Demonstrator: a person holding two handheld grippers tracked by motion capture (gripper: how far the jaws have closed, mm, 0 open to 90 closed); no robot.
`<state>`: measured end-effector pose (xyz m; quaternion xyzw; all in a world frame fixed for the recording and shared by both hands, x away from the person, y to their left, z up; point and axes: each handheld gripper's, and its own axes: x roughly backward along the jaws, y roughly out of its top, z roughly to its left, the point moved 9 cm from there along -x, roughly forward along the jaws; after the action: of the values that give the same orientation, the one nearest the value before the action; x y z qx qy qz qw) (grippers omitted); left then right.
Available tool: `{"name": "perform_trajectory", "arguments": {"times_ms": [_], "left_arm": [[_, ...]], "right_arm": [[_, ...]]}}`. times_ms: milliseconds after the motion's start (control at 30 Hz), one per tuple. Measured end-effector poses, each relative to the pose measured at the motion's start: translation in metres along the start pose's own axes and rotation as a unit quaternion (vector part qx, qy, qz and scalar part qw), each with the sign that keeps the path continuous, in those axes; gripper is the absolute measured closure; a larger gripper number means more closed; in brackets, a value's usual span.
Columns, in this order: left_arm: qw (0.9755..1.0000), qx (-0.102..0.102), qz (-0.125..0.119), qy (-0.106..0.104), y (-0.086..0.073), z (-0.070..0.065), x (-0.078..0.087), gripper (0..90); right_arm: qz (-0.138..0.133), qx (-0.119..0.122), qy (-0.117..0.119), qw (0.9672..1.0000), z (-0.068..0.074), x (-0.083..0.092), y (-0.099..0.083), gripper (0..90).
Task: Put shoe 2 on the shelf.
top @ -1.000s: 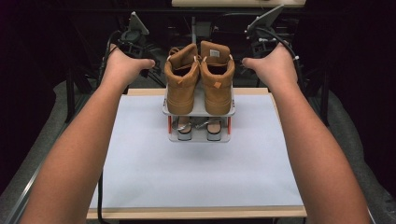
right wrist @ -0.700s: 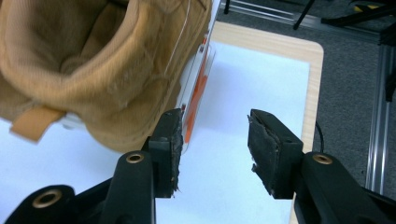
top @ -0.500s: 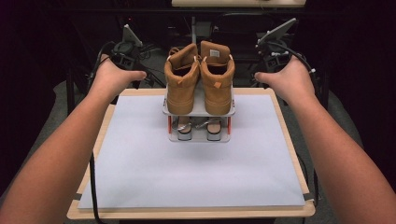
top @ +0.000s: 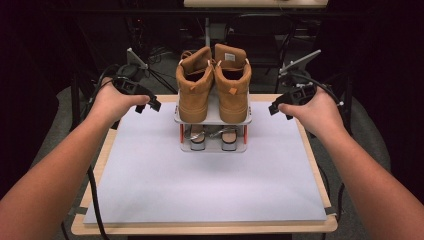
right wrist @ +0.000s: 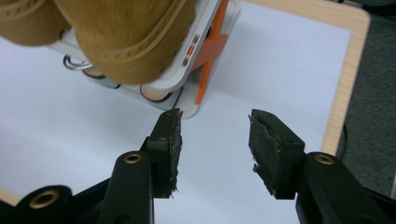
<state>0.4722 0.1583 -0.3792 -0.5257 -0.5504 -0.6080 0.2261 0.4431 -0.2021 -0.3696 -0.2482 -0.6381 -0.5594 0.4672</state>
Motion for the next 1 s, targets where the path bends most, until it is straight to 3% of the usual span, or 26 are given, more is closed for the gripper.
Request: {"name": "perform_trajectory", "arguments": {"times_ms": [233,400,533,600,633,667,767,867,933,1000], "left_arm": [[0.9999,0.004,0.008,-0.014,-0.023,0.004,-0.016,50.6],[0.9997,-0.003,0.013,-0.021,-0.044,0.006,-0.033,51.0],[0.9987,0.000,0.017,-0.048,-0.063,0.004,-0.050,51.0],[0.9984,0.001,0.020,-0.053,-0.070,0.004,-0.055,50.9],[0.9983,0.000,0.017,-0.056,-0.074,0.004,-0.059,51.0],[0.9983,-0.002,0.017,-0.056,-0.077,0.005,-0.061,51.0],[0.9982,-0.008,0.022,-0.055,-0.089,0.005,-0.070,51.0],[0.9978,-0.007,0.021,-0.063,-0.098,0.004,-0.076,50.9],[0.9977,-0.012,0.020,-0.063,-0.104,0.004,-0.081,50.9],[0.9978,-0.016,0.022,-0.060,-0.110,0.002,-0.086,50.9]], "right_arm": [[0.004,0.012,0.016,0.9998,0.003,-0.020,-0.024,53.9],[0.011,0.026,0.013,0.9995,0.004,-0.036,-0.045,53.9],[0.017,0.034,0.019,0.9991,0.009,-0.054,-0.062,54.0],[0.032,0.048,0.006,0.9983,0.010,-0.062,-0.070,54.1],[0.026,0.050,0.010,0.9984,0.012,-0.066,-0.073,54.2],[0.036,0.048,0.017,0.9980,0.015,-0.070,-0.079,54.4],[0.052,0.074,-0.015,0.9958,0.014,-0.079,-0.088,54.7],[0.055,0.060,0.012,0.9966,0.021,-0.086,-0.094,55.9],[0.057,0.074,-0.008,0.9956,0.020,-0.091,-0.097,56.4],[0.054,0.076,-0.006,0.9956,0.022,-0.095,-0.100,56.9]]}}
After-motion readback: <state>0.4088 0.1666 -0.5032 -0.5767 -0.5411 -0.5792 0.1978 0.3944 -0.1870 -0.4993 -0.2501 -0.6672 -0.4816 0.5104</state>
